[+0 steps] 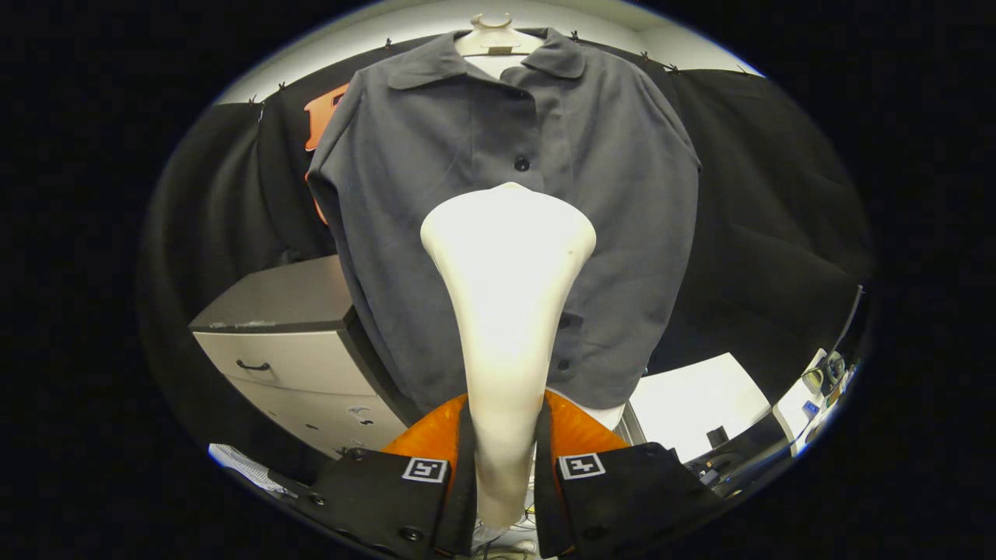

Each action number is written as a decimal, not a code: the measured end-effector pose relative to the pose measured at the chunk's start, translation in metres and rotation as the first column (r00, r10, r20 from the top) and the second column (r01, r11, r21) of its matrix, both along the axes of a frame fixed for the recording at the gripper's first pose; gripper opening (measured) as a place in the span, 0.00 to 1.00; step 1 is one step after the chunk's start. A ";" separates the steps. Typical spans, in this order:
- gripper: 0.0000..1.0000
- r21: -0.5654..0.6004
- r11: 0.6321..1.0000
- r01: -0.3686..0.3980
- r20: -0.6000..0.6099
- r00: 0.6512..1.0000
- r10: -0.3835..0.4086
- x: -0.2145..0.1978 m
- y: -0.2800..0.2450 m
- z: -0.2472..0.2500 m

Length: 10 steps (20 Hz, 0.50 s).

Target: Iron the clothes twice with a garment steamer, once on the left side and once on the right side.

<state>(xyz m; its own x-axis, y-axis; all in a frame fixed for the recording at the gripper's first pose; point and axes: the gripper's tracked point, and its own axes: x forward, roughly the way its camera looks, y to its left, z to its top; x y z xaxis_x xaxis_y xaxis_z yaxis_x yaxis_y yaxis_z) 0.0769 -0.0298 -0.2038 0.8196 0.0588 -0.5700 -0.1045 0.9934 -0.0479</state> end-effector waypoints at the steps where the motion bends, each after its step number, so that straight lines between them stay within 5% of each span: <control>1: 0.38 -0.007 1.000 -0.004 0.019 1.000 0.004 0.005 -0.002 0.012; 10: 0.38 -0.012 1.000 -0.022 0.152 0.988 0.024 0.054 -0.026 0.102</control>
<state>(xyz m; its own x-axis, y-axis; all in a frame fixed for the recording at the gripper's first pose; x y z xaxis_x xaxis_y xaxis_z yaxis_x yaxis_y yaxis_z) 0.1307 -0.0557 -0.1016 0.8955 0.0733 -0.4390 -0.1179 0.9902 -0.0751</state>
